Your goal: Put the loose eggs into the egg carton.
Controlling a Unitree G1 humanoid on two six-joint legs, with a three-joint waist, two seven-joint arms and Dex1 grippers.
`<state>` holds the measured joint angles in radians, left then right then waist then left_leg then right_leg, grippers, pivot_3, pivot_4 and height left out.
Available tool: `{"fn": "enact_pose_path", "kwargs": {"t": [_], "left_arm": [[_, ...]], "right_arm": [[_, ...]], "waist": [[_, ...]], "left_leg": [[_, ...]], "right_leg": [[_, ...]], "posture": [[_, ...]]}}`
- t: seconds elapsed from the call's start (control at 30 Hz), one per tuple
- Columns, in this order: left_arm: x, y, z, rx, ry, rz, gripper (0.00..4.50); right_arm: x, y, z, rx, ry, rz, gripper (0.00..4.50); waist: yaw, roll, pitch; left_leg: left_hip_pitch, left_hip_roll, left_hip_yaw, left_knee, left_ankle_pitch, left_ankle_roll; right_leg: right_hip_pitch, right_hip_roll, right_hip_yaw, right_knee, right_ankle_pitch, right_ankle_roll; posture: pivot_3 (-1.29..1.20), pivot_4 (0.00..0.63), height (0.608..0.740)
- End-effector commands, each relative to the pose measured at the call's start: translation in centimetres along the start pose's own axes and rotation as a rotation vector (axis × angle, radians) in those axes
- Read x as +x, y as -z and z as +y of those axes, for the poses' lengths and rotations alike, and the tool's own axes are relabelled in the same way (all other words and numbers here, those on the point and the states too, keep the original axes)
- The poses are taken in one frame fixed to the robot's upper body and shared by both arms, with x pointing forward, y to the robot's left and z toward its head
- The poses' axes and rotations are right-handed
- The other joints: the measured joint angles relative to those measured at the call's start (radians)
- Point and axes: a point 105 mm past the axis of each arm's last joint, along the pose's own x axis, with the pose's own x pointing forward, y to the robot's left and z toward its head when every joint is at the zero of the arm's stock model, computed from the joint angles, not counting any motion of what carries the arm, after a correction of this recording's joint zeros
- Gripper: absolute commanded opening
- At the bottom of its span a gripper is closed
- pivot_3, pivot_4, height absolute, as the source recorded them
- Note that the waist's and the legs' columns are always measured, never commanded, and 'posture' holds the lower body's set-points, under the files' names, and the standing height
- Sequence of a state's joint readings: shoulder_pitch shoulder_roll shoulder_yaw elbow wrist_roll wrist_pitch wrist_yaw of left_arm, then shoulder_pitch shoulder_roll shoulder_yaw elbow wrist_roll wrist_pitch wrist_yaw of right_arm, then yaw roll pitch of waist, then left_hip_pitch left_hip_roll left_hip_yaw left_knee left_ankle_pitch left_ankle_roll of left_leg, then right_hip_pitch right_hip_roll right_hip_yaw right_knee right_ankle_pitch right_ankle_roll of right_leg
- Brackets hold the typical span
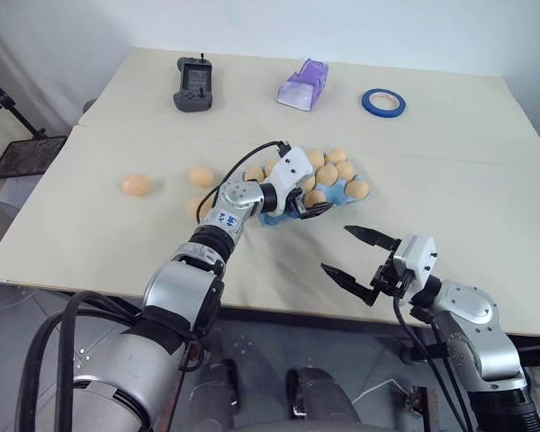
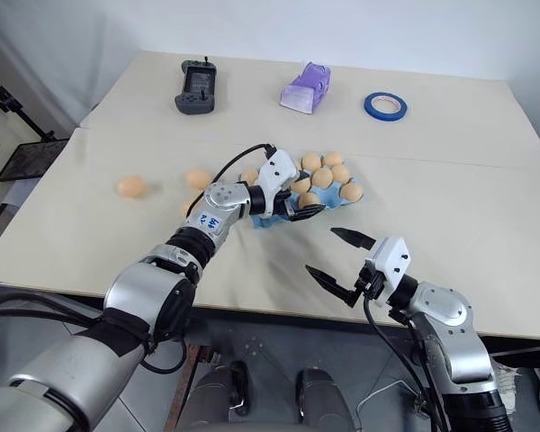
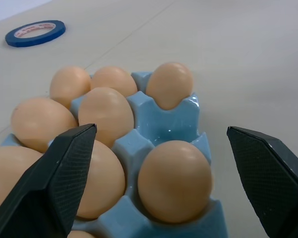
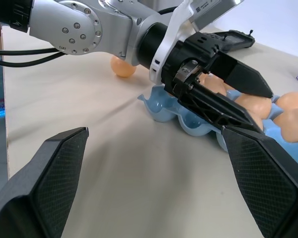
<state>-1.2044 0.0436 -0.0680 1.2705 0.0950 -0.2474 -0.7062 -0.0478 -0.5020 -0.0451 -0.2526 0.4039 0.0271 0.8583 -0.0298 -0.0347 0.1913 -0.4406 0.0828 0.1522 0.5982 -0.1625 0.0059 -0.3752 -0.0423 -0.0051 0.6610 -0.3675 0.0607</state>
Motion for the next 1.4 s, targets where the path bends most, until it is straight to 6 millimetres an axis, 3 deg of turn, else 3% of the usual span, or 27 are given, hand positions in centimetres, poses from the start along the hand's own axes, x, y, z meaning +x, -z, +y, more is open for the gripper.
{"fn": "enact_pose_path", "kwargs": {"t": [0.03, 0.13, 0.3, 0.4, 0.7, 1.1, 1.4], "left_arm": [[0.0, 0.5, 0.0, 0.007, -0.004, 0.042, 4.09], [0.0, 1.3, -0.1, 0.007, -0.004, 0.082, 3.3], [0.2, 1.7, -0.7, -0.002, 0.022, 0.098, 1.61], [0.4, 0.9, -0.7, -0.007, 0.021, 0.061, 1.18], [1.2, -3.4, 0.0, -0.034, -0.005, -0.106, 1.18], [2.8, -2.5, -0.5, -0.052, -0.087, -0.025, 1.18], [2.6, -2.6, -0.4, -0.008, -0.085, -0.033, 4.06]], "right_arm": [[0.2, -1.1, 0.0, -0.028, 0.003, -0.033, 4.5], [0.2, -1.2, 0.0, -0.03, 0.003, -0.035, 4.5], [0.1, -1.3, -0.1, -0.034, 0.005, -0.035, 4.5], [0.1, -1.2, -0.1, -0.036, 0.008, -0.034, 4.5], [-0.1, -1.2, -0.1, -0.038, 0.019, -0.03, 4.5], [-0.4, -1.3, 0.0, -0.048, 0.065, -0.026, 4.5], [-0.8, -1.0, 0.2, -0.039, 0.089, -0.024, 4.5]], "waist": [[0.0, 0.0, 0.0], [0.001, 0.0, 0.0], [0.0, 0.0, 0.0], [0.0, 0.0, 0.0], [0.002, 0.0, 0.0], [0.0, 0.0, 0.0], [0.001, 0.0, 0.0]], "left_leg": [[0.0, 0.0, 0.0, 0.0, 0.0, 0.0], [0.0, 0.0, 0.0, 0.001, -0.001, 0.0], [0.0, 0.0, 0.0, 0.002, -0.002, -0.001], [0.0, 0.0, 0.0, 0.002, -0.002, -0.001], [-0.001, 0.0, 0.0, 0.002, 0.0, 0.001], [-0.001, -0.001, -0.001, 0.002, 0.0, 0.001], [-0.001, -0.001, -0.001, 0.002, 0.0, 0.001]], "right_leg": [[0.0, 0.0, 0.0, 0.0, 0.0, 0.0], [0.001, -0.001, 0.0, 0.0, 0.0, 0.0], [0.001, -0.001, 0.0, 0.001, 0.0, 0.001], [0.001, -0.001, 0.0, 0.001, 0.0, 0.001], [0.0, -0.001, -0.001, 0.001, 0.0, 0.001], [0.0, 0.0, -0.001, 0.001, 0.0, 0.001], [0.0, -0.001, -0.001, 0.0, 0.0, 0.001]], "posture": [[0.0, 0.15, 0.74], [0.0, 0.15, 0.74], [0.0, 0.15, 0.74], [0.0, 0.15, 0.74], [0.0, 0.15, 0.74], [0.0, 0.15, 0.74], [0.0, 0.15, 0.74]]}}
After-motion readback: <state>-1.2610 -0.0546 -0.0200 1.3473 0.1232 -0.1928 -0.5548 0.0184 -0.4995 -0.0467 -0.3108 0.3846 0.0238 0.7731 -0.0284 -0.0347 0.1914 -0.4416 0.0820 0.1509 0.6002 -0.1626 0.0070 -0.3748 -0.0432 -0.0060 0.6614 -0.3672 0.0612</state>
